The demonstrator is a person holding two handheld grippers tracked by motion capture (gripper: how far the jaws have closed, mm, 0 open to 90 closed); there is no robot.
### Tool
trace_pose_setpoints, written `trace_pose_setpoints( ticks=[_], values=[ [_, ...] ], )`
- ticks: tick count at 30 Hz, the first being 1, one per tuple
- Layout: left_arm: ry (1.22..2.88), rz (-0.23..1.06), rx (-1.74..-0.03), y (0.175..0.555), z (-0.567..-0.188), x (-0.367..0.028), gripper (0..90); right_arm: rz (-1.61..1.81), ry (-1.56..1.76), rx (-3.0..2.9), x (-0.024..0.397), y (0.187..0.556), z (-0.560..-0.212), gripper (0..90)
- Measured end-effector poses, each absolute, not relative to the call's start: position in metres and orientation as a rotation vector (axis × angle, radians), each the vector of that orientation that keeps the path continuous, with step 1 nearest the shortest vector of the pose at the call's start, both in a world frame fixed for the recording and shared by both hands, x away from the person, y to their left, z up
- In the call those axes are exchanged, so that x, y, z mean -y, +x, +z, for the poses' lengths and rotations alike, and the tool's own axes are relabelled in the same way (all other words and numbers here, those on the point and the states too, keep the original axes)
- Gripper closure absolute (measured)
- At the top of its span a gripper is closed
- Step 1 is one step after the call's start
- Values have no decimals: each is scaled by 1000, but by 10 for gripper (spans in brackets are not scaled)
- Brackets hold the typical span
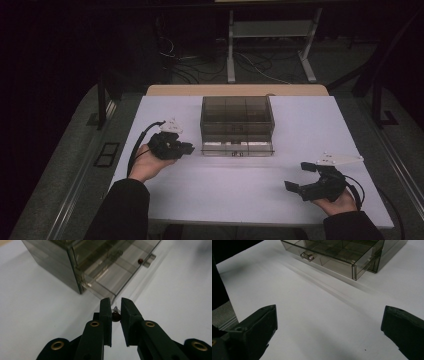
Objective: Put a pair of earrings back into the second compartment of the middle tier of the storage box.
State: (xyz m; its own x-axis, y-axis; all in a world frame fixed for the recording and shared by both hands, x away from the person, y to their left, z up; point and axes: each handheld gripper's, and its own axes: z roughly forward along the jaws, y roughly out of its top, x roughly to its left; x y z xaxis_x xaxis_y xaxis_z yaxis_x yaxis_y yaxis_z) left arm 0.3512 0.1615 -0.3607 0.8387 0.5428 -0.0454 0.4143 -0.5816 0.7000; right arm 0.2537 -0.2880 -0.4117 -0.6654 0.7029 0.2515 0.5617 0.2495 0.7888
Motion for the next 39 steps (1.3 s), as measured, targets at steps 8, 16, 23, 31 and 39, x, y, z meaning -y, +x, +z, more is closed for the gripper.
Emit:
trace_pose_setpoints(
  ticks=[8,16,23,31,39],
  values=[
    [2245,232,-662,359,-342,-148,784,1386,1208,-2358,288,254,-412,2],
    [2249,234,-619,369,-327,-129,784,1388,1205,-2362,288,254,-412,2],
    [2255,240,-577,378,-319,-106,784,1388,1203,-2362,288,254,-412,2],
    [2258,222,-533,381,-323,-80,784,1391,1199,-2360,288,253,-412,2],
    [2256,195,-521,384,-336,-63,784,1393,1196,-2364,288,253,-412,1]
  ],
)
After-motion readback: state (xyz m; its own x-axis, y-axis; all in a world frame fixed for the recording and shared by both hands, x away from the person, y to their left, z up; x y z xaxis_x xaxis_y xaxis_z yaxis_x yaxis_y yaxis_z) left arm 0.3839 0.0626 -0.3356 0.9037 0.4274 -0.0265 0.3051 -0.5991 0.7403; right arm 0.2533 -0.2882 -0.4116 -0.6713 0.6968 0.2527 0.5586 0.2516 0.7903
